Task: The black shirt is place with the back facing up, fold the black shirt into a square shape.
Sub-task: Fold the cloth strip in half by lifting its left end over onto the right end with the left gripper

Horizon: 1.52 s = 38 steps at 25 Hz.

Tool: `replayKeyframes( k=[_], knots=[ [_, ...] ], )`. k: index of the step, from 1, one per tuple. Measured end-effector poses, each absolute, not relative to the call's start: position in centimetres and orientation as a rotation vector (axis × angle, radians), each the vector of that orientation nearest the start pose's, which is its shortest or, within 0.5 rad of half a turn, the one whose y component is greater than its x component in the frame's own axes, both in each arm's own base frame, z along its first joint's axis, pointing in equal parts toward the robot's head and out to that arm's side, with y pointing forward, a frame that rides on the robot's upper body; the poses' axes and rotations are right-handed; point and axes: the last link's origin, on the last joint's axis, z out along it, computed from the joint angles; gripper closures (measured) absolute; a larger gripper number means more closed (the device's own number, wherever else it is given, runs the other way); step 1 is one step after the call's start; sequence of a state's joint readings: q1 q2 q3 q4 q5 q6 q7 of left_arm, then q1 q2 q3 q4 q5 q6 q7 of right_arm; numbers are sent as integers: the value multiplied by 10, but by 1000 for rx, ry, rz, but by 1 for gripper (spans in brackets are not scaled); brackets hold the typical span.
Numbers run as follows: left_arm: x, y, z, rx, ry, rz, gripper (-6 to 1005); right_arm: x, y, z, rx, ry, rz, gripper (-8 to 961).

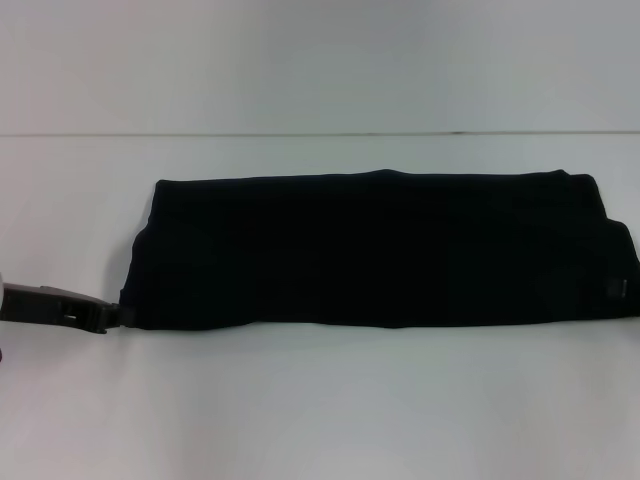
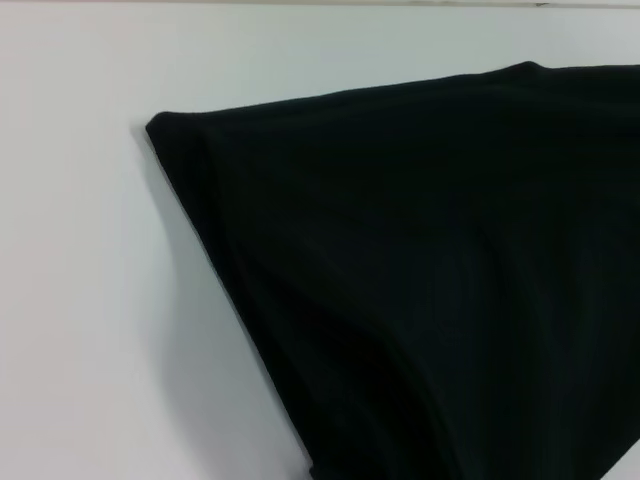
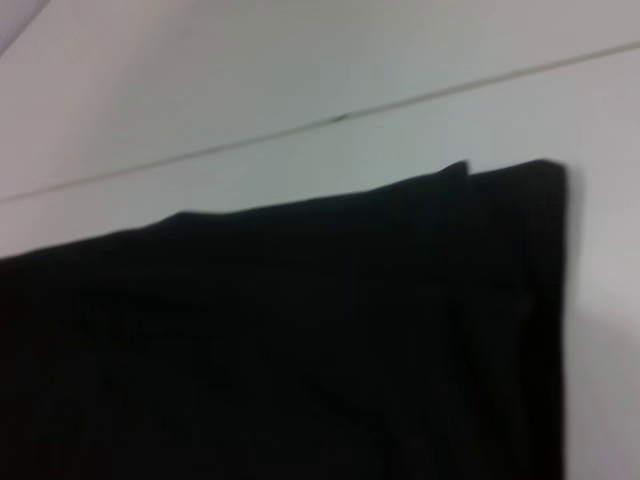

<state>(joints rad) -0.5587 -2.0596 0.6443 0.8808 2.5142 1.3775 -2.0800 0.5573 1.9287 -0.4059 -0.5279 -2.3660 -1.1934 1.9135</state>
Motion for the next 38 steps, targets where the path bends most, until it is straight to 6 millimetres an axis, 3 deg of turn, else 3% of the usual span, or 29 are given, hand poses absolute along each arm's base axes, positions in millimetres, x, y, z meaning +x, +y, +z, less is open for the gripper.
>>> replayKeyframes(
  k=[4,13,18,24,38],
  knots=[
    [-315,355,43,-2355,-1316,-65,998,366,355,59,-2115,1433,340,374],
    [-316,356,44,-2350,-1316,-68,999,369,350,64,-2119,1430,353,607],
    [-317,355,45,-2341,-1323,-71,999,370,349,65,-2120,1435,355,842],
    [-321,350,49,-2343,-1338,-71,998,373,344,70,-2111,1450,379,939],
    [-333,332,65,-2389,-1338,-5,999,380,328,77,-2135,1468,379,939]
  ],
)
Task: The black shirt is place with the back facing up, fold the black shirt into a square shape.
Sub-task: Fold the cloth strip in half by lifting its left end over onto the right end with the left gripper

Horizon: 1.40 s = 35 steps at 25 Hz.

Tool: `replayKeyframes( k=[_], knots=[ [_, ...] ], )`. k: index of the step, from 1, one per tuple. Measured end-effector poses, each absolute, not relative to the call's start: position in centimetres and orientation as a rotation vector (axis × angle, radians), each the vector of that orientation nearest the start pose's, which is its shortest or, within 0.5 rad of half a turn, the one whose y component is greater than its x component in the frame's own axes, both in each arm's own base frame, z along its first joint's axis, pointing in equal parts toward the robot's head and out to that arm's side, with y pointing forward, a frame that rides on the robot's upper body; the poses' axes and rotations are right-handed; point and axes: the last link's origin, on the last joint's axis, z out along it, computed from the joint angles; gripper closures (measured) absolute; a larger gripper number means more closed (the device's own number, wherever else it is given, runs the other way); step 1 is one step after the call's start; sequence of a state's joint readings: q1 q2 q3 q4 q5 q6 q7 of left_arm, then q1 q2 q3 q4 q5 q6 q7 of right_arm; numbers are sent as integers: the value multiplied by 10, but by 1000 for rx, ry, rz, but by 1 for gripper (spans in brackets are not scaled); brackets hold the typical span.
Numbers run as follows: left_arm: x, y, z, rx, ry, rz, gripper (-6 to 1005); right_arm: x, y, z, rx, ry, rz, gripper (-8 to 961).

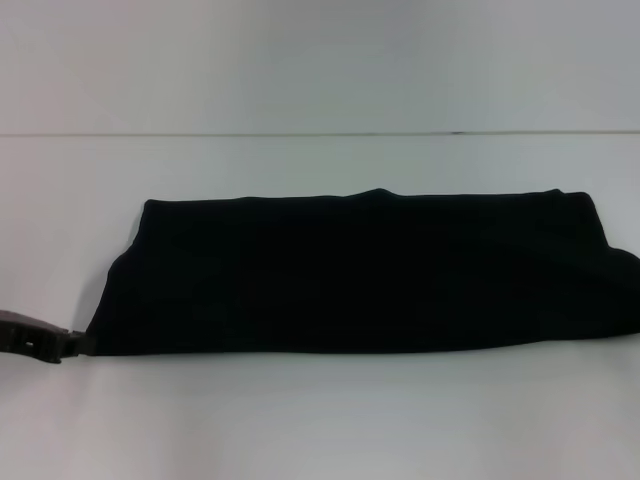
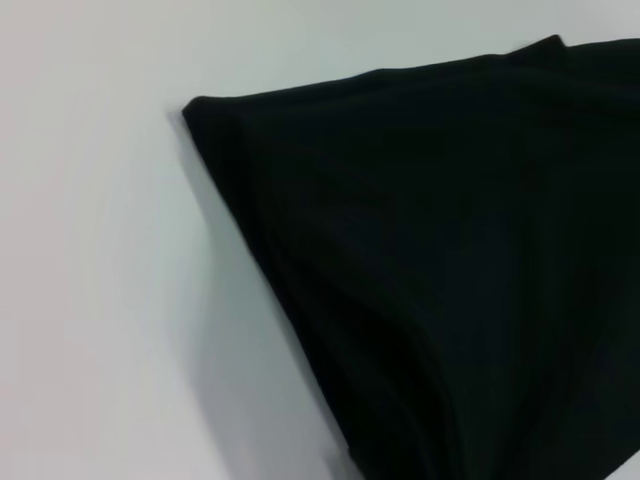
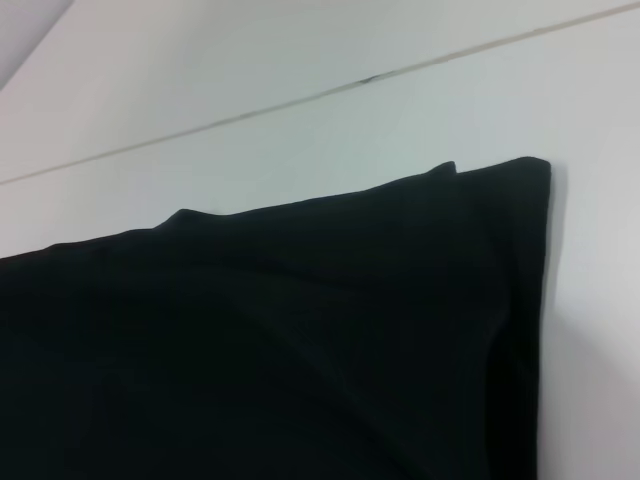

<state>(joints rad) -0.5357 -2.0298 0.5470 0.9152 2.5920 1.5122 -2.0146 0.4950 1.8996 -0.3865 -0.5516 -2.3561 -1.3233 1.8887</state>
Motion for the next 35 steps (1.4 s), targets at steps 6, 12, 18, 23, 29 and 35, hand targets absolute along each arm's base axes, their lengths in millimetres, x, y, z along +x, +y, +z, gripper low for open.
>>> replayKeyframes(
  k=[6,12,18,23,29,35],
  knots=[
    [-331,330,65,-2400,-1362,-20,999,381,325,77,-2134,1480,383,939],
    [-330,330,69,-2358,-1443,-16,998,378,323,82,-2138,1485,421,896],
    [-330,338,90,-2248,-1431,-24,873,376,322,108,-2089,1459,487,708],
    [-314,369,104,-2161,-1394,-136,690,364,331,128,-2060,1439,572,524],
    [-284,413,82,-2150,-1363,-203,450,340,359,123,-2075,1404,635,342],
    [-275,442,60,-2082,-1345,-216,294,323,383,105,-2098,1385,617,316]
  ],
)
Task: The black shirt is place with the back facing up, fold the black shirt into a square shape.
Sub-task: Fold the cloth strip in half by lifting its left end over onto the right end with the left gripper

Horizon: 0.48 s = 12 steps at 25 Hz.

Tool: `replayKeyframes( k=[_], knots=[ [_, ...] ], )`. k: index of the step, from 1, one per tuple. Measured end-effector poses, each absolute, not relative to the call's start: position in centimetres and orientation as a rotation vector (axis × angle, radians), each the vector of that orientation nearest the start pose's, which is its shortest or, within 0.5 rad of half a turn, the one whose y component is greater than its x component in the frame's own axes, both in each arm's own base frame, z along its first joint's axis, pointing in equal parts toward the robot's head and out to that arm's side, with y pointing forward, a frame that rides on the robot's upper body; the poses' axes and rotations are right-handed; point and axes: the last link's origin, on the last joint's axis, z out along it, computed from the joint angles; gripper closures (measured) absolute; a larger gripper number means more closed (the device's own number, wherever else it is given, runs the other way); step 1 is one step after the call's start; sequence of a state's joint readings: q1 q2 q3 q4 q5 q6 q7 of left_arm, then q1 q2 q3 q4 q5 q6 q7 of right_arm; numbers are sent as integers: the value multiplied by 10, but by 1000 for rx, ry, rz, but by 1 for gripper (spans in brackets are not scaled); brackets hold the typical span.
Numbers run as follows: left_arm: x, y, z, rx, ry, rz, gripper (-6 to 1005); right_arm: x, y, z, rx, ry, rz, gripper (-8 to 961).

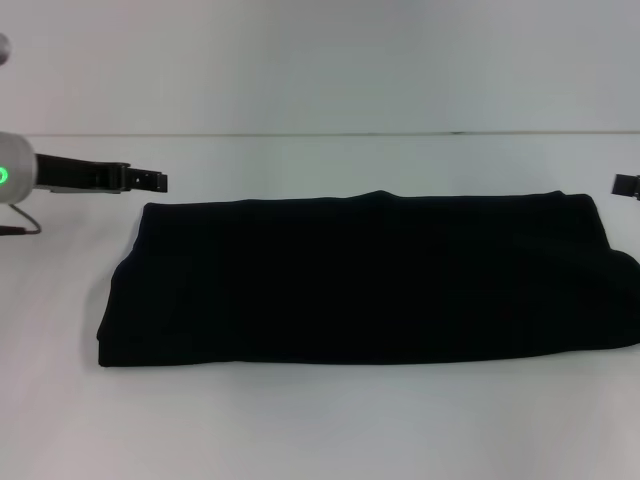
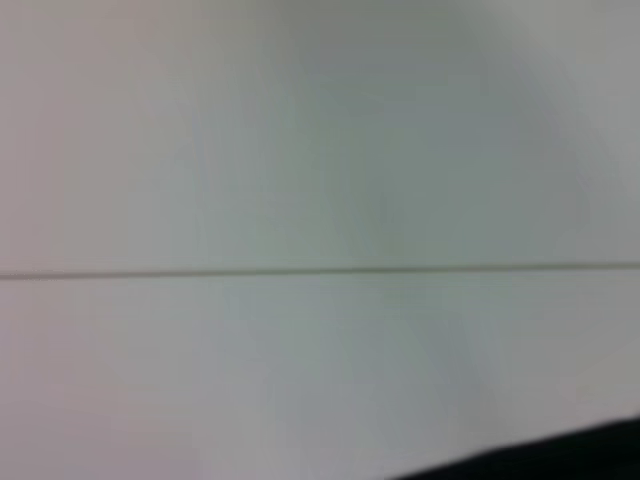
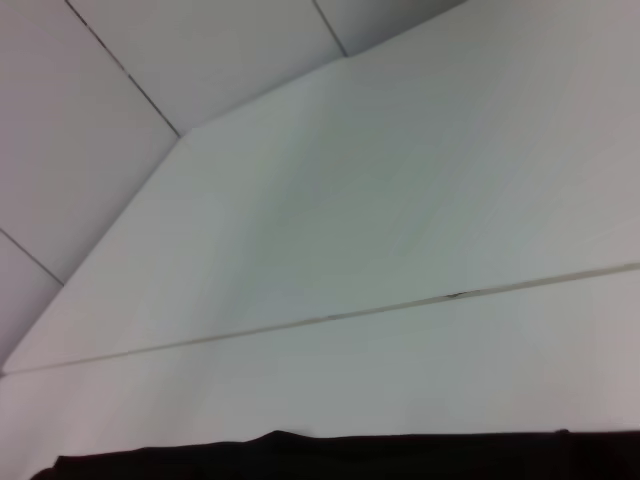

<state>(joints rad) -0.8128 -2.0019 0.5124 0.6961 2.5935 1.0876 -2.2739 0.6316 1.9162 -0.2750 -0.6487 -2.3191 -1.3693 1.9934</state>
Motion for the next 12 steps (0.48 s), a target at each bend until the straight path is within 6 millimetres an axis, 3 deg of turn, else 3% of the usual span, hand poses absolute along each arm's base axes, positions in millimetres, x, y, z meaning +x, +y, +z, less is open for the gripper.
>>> replayKeyframes(
  k=[3,12],
  knots=[
    [-275,448,50,-2033,-1342,-193,224,318,392,96,-2112,1375,589,319],
    [-276,452,18,-1968,-1355,-166,224,308,408,85,-2103,1331,552,322]
  ],
)
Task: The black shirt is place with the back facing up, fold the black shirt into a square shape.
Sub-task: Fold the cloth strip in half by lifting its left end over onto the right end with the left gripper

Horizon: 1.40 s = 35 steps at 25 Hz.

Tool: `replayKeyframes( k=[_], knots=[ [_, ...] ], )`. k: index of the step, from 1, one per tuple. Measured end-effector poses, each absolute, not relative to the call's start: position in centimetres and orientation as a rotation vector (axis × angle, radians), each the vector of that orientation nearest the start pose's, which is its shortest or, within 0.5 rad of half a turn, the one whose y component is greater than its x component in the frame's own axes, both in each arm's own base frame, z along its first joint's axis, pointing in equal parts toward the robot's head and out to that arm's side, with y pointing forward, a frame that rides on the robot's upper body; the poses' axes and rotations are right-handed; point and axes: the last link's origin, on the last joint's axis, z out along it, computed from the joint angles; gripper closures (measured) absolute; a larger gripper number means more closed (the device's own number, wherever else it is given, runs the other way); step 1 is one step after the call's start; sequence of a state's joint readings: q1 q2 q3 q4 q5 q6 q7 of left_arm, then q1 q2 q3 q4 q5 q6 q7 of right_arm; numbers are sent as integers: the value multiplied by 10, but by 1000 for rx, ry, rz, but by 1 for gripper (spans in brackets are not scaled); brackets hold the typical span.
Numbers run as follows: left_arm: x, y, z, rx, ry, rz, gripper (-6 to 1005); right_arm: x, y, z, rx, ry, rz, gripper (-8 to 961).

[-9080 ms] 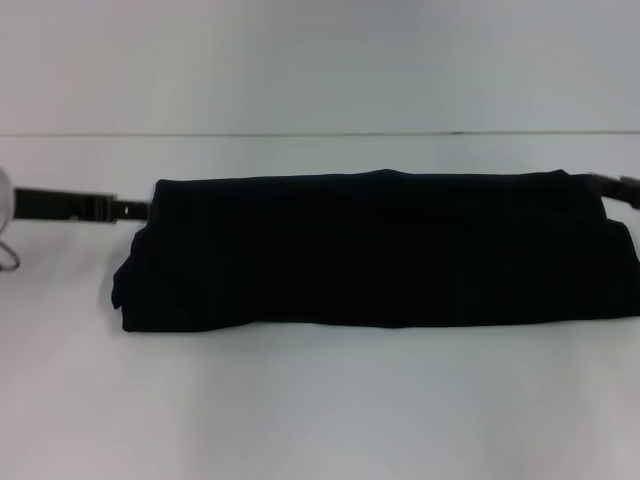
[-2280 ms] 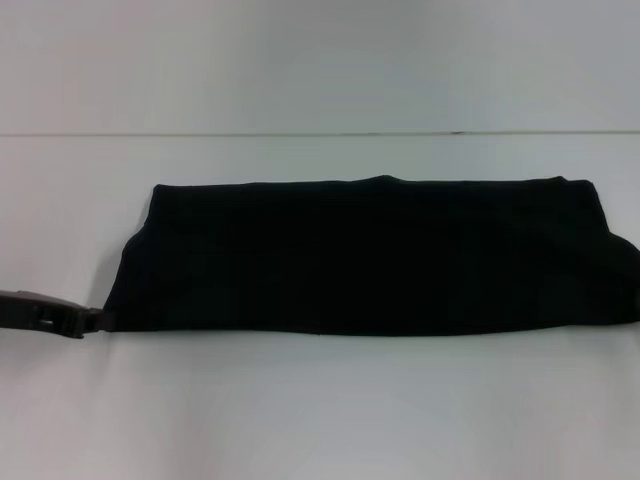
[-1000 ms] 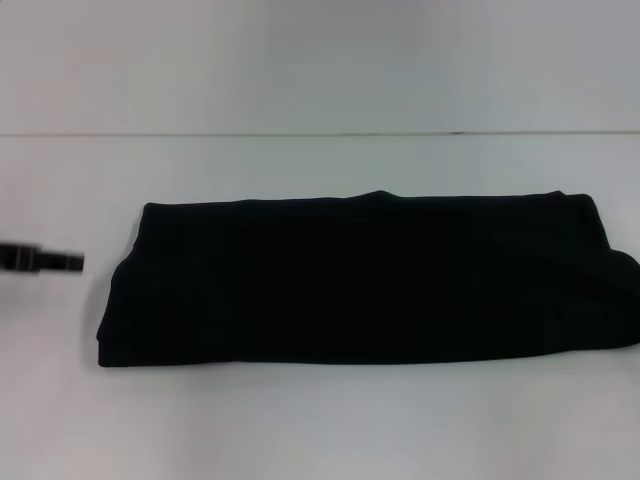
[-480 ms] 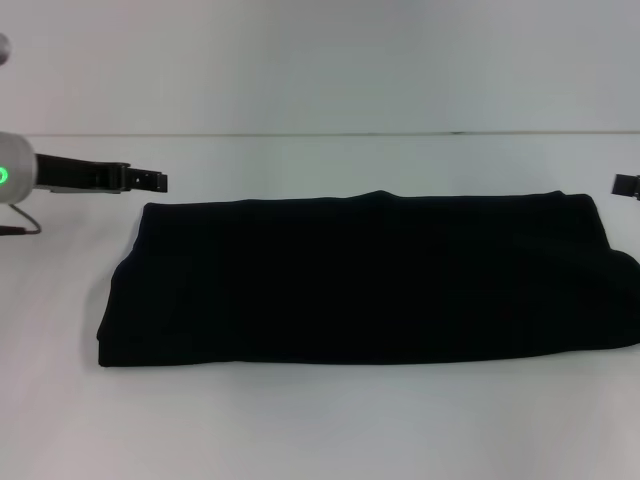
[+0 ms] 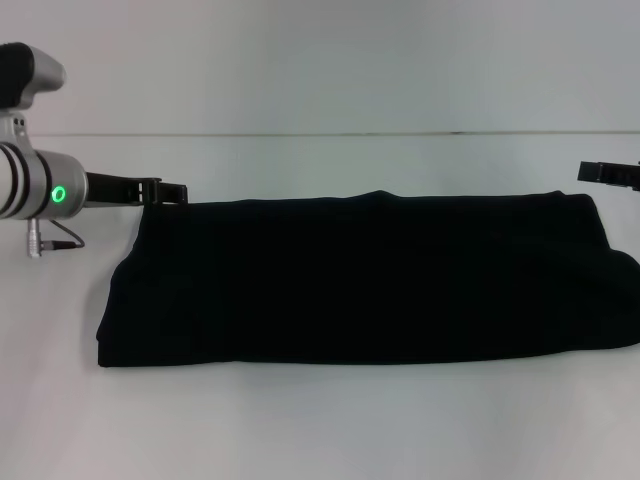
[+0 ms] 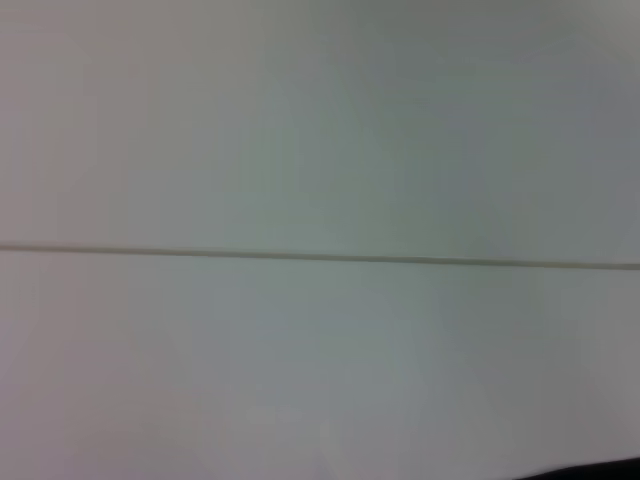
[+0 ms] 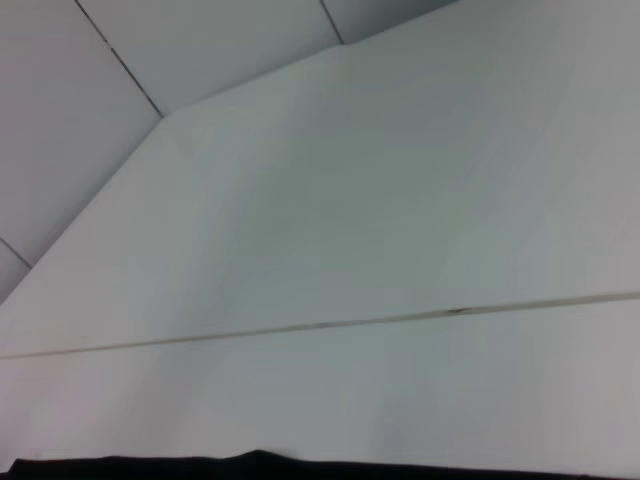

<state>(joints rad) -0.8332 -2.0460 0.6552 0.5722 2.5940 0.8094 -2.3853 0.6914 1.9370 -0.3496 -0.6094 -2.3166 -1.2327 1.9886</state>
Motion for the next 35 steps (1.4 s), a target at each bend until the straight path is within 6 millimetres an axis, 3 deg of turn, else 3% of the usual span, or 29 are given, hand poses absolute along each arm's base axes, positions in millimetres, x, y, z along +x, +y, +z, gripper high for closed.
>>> replayKeyframes(
  k=[13,26,35],
  knots=[
    [-279,450,-3,-1943,-1318,-139,224,309,410,79,-2097,1330,533,322],
    [-283,448,-1,-1950,-1301,-106,238,311,410,79,-2090,1328,524,320],
    [-283,448,-2,-1975,-1253,-53,339,310,411,80,-2088,1325,524,323]
  ],
)
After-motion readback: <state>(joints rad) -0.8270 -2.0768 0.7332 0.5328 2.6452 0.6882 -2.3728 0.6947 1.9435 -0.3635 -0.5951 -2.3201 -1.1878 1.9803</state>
